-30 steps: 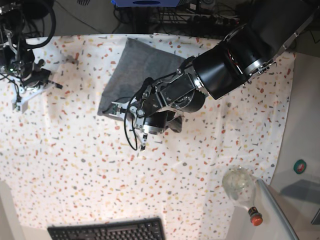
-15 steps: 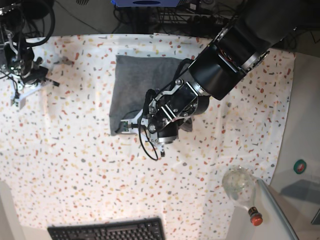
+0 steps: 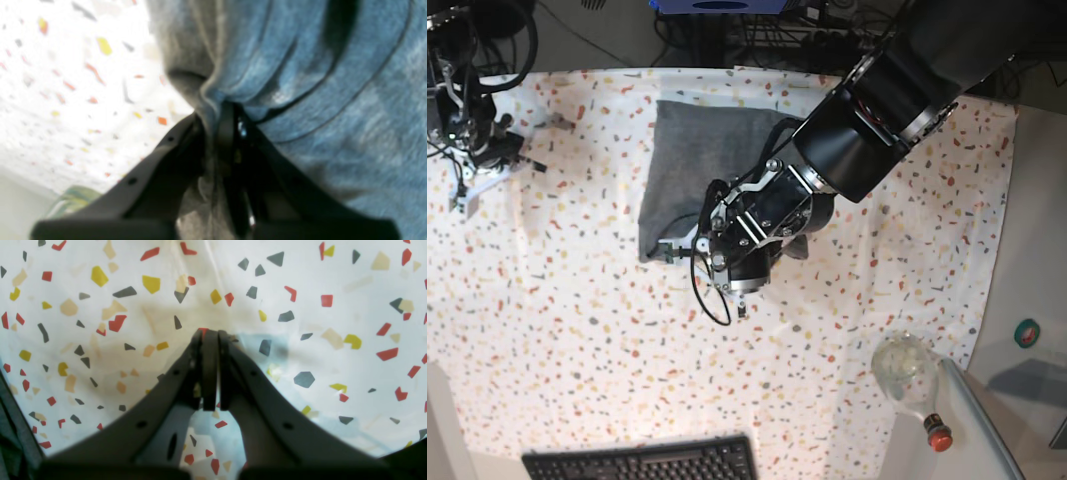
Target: Layout the t-shirt on the table in an organized manner, then fold the t-shirt properly
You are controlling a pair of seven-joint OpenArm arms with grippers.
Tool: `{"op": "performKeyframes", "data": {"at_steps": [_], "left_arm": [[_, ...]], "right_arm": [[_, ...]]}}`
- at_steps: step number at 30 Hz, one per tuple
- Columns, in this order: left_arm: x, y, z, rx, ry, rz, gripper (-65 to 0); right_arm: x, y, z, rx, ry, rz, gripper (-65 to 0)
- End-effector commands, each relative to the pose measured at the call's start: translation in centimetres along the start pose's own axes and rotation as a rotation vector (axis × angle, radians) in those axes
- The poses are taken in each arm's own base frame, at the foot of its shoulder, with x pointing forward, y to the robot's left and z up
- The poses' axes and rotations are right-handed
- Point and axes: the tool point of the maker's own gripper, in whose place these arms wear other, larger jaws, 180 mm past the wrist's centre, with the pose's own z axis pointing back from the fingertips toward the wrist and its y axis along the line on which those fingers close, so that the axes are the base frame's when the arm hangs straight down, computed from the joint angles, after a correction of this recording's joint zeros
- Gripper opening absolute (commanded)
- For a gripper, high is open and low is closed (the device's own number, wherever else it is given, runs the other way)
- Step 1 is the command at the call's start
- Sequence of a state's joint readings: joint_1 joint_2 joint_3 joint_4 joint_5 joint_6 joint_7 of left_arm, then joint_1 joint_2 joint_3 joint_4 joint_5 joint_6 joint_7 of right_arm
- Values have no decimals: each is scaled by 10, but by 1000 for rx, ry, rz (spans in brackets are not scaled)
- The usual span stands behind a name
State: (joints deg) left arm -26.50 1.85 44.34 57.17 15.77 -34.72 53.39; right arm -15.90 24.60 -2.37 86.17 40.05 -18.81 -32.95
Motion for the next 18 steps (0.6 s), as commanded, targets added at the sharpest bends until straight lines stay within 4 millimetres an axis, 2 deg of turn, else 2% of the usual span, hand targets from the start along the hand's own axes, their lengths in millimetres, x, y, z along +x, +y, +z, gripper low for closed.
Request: {"op": "performKeyframes", "data": {"at_steps": [1, 6, 8, 10, 12, 13, 15, 16, 17, 18], "left_arm": [[15, 25, 15, 63, -40, -5, -540], [26, 42, 32, 122, -88, -11, -290], [25, 49, 41, 151, -68, -13, -234], [29, 60, 56, 195, -65, -17, -225], [31, 72, 75, 250, -76, -11, -260], [26, 79, 88, 290, -76, -10, -303], [11, 89, 112, 362, -89, 11, -461], [-3, 84, 120, 377, -99, 46, -579], [-16, 84, 129, 402, -112, 88, -650], [-33, 78, 134, 407, -123, 142, -650]], "right_arm": [[15, -2, 3, -1, -42, 15, -650], [15, -2, 3, -1, -42, 15, -650], [15, -2, 3, -1, -41, 15, -650], [15, -2, 3, -1, -41, 15, -650], [15, 0, 5, 4, -46, 18, -650], [17, 2, 7, 11, -52, 21, -650], [14, 4, 13, 19, -58, 29, -650], [13, 6, 18, 29, -66, 38, -650], [13, 10, 23, 39, -75, 49, -650], [11, 10, 29, 34, -87, 78, -650]]}}
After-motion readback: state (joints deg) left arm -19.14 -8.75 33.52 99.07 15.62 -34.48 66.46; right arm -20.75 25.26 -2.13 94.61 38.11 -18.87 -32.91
